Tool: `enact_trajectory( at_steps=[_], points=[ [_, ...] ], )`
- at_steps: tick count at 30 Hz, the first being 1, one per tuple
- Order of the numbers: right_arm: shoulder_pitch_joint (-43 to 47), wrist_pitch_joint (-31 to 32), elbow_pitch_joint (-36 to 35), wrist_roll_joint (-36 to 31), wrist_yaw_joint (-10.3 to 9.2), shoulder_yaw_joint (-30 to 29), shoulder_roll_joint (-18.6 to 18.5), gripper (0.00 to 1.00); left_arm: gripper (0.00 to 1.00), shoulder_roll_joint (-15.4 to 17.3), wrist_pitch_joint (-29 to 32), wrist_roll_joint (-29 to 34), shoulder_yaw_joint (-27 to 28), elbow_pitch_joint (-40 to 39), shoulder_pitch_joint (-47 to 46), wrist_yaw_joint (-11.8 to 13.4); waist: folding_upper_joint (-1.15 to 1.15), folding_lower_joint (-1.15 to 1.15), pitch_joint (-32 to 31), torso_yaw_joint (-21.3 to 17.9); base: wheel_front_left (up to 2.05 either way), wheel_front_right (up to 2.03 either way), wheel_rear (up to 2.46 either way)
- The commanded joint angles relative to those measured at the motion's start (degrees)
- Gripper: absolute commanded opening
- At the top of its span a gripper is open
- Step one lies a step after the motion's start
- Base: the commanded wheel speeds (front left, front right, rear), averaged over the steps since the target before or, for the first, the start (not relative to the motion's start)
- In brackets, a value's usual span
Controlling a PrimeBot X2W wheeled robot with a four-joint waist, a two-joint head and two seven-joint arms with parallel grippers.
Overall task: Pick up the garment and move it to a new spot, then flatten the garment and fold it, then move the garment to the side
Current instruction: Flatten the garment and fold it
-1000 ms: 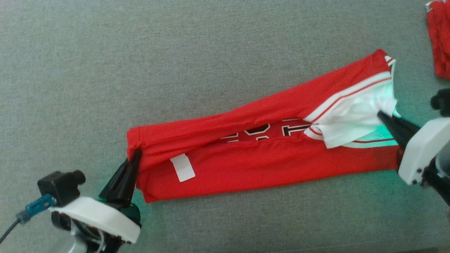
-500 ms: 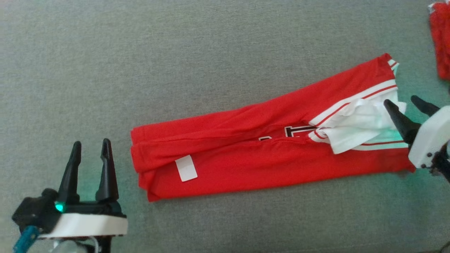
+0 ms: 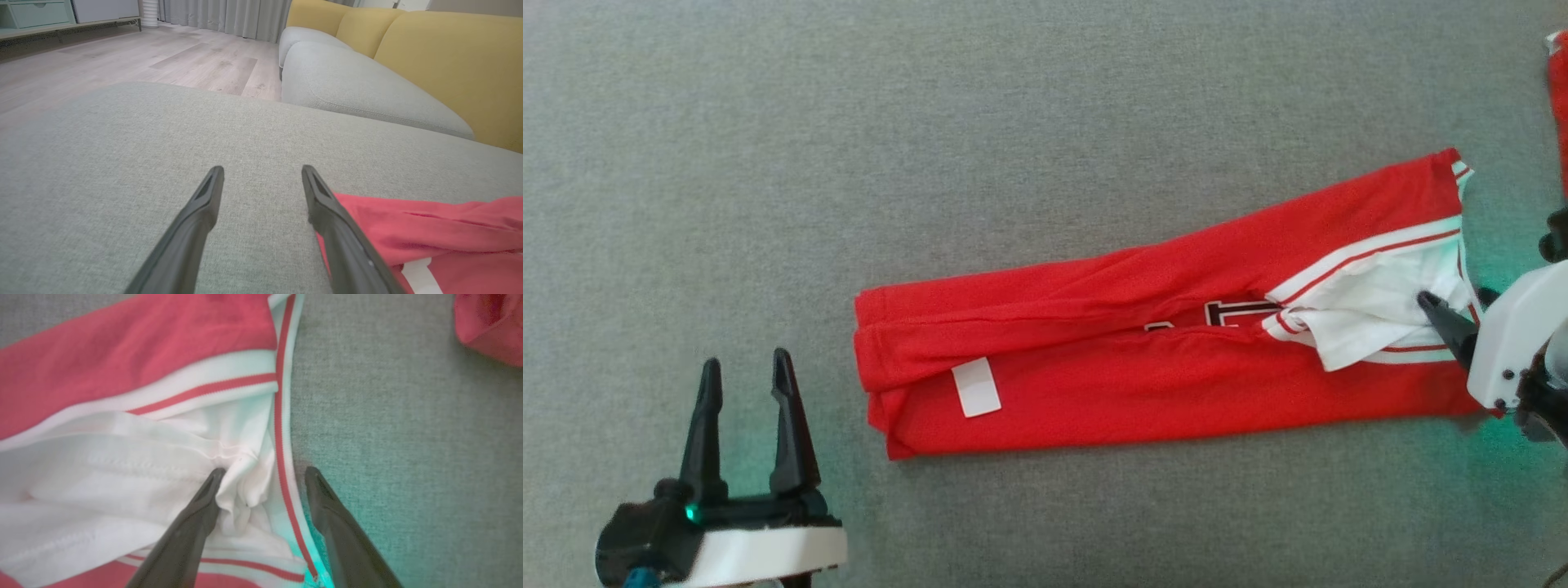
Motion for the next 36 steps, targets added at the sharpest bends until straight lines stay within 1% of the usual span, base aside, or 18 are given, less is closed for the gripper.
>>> enact_trajectory(
  at_steps=[1,4,5,6,10,12,15,19,22,24,27,28,30,33,36],
  points=[
    [1.47,2.39,0.35,0.63,-0.04,1.42,0.31,1.0,1.0,-1.14,-0.53,1.3,3.53,-0.65,-0.23,-1.33,0.0,0.0,-0.28,0.4,0.0,0.0,0.0],
    [1.55,3.74,1.22,0.89,-0.04,1.41,1.28,1.0,1.0,-3.68,-0.54,3.21,5.55,0.43,-0.16,-3.9,0.0,0.0,-0.4,0.83,0.0,0.0,0.0],
    [1.25,3.53,1.75,0.96,-0.04,0.73,2.01,0.66,1.0,-4.47,-0.54,3.84,6.14,0.86,-0.1,-4.74,0.0,0.0,-0.52,0.94,0.0,0.0,0.0],
    [0.86,3.16,2.21,1.11,-0.04,0.26,2.67,0.0,1.0,-5.2,-0.54,4.45,6.68,1.3,-0.03,-5.57,0.0,0.0,-0.7,1.08,0.0,0.0,0.0],
    [-1.6,-0.3,3.34,1.88,-0.04,-2.79,4.39,0.0,1.0,-7.55,-0.54,6.26,9.02,3.07,0.45,-8.32,0.0,0.0,-1.61,1.37,0.0,0.0,0.0],
    [-2.8,-1.45,3.53,2.03,-0.04,-4.93,4.4,0.0,1.0,-8.42,-0.54,6.93,10.18,3.99,0.79,-9.38,0.0,0.0,-2.24,1.44,0.0,0.0,0.0],
    [-3.92,-1.64,3.06,2.51,-0.04,-8.24,2.98,0.0,1.0,-9.39,-0.54,7.59,11.77,5.31,1.38,-10.62,0.0,0.0,-3.44,1.47,0.0,0.0,0.0],
    [-4.66,-0.54,0.95,2.33,-0.04,-13.65,0.1,0.0,1.0,-10.14,-0.54,7.93,13.49,7.17,2.21,-11.63,0.0,0.0,-5.36,1.61,0.0,0.0,0.0],
    [-4.6,1.56,-2.37,2.55,-0.04,-16.5,-1.78,0.0,1.0,-10.35,-0.54,8.58,14.54,8.68,2.75,-12.12,0.0,0.0,-7.05,2.02,0.0,0.0,0.0],
    [-4.09,3.39,-5.68,3.11,-0.04,-16.63,-2.93,0.0,1.0,-10.41,-0.54,9.36,15.04,9.56,3.14,-12.39,0.0,0.0,-8.37,2.3,0.0,0.0,0.0],
    [-2.72,6.93,-11.64,4.8,-0.04,-13.95,-3.7,0.0,1.0,-10.44,-0.54,9.3,15.11,10.39,3.87,-12.12,0.0,0.0,-10.05,2.61,0.0,0.0,0.0],
    [-2.72,6.93,-11.64,4.8,-0.04,-13.95,-3.7,0.0,1.0,-10.44,-0.54,9.3,15.11,10.39,3.87,-12.12,0.0,0.0,-10.05,2.61,0.0,0.0,0.0],
    [-1.88,9.2,-15.43,6.32,-0.04,-10.5,-3.1,0.0,1.0,-10.44,-0.54,9.17,14.99,10.58,4.13,-11.83,0.0,0.0,-10.8,2.8,0.0,0.0,0.0],
    [-0.73,11.82,-19.76,8.12,-0.04,-2.94,-0.11,0.0,1.0,-10.45,-0.54,9.02,14.6,10.59,4.04,-11.43,0.0,0.0,-11.31,3.23,0.0,0.0,0.0],
    [-0.27,11.94,-20.61,8.66,-0.04,5.58,3.93,0.0,1.0,-10.45,-0.54,9.01,13.92,10.53,3.58,-11.29,0.0,0.0,-11.22,3.61,0.0,0.0,0.0]
  ],
)
